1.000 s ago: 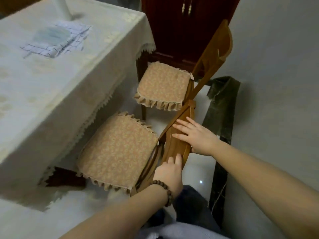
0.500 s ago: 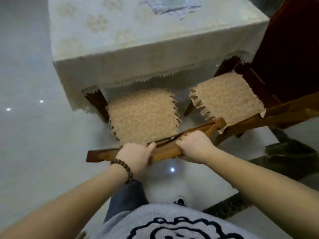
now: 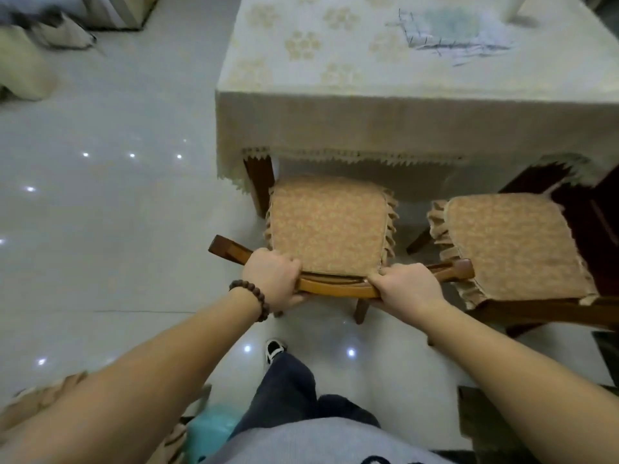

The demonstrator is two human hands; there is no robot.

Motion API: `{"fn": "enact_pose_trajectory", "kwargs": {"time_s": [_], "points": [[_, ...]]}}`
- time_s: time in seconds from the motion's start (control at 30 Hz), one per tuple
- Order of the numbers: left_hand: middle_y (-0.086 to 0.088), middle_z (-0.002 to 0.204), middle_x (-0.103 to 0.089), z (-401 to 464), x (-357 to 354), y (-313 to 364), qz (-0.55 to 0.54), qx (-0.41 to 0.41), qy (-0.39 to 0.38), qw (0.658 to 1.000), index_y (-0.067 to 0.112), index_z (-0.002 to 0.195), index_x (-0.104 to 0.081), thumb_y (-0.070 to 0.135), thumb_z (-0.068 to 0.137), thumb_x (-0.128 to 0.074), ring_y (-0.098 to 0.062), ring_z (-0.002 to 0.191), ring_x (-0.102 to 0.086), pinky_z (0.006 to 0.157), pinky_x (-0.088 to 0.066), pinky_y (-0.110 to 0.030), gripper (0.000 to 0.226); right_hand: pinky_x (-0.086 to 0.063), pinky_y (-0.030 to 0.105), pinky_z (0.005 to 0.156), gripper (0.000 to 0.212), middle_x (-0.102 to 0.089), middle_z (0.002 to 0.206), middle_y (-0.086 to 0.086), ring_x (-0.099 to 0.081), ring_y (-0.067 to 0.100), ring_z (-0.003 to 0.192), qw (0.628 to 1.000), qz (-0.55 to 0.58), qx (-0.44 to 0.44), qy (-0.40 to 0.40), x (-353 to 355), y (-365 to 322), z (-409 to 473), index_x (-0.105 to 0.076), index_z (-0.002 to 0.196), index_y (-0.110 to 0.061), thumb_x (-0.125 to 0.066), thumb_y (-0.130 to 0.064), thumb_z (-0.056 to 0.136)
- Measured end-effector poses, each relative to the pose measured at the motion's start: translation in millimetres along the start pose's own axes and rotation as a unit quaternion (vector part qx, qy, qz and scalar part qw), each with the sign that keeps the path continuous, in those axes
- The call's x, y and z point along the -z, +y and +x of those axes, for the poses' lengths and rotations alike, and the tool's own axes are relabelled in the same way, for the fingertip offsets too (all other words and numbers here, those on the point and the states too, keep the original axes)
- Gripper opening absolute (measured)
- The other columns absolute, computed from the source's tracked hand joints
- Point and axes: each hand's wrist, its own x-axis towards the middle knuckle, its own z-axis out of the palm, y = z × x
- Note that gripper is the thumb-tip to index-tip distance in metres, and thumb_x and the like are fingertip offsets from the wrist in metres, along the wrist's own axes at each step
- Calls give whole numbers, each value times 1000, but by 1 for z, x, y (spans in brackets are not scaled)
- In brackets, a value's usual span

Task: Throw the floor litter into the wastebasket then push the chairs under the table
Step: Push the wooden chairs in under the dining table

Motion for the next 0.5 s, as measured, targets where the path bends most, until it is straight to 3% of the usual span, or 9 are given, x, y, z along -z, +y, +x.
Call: {"fn": "enact_pose_trajectory", "kwargs": {"time_s": [0.2,0.3,0.5], "points": [[1,91,-62,8,4,6,9,12,5,1000,22,95,-56,72,84,-37,-20,81,-60,67,-40,-31,54,-40,25,42,24,-64,63,-4,-60,20,52,1000,1,17,19,-4,16,6,-66,79,-24,-77,-41,65],[1,88,-62,20,8,9,4,20,4,1000,22,90,-54,71,84,-40,-21,79,-60,68,-45,-32,52,-40,25,41,30,-61,58,-4,-59,20,50,1000,5,22,16,-4,32,14,-67,77,-24,-78,-47,61],[0,83,-61,54,17,7,14,9,0,1000,22,86,-52,71,84,-40,-20,72,-58,66,-50,-32,51,-32,20,41,34,-57,50,-5,-56,19,42,998,14,22,54,0,64,35,-62,61,-23,-80,-52,55]]}}
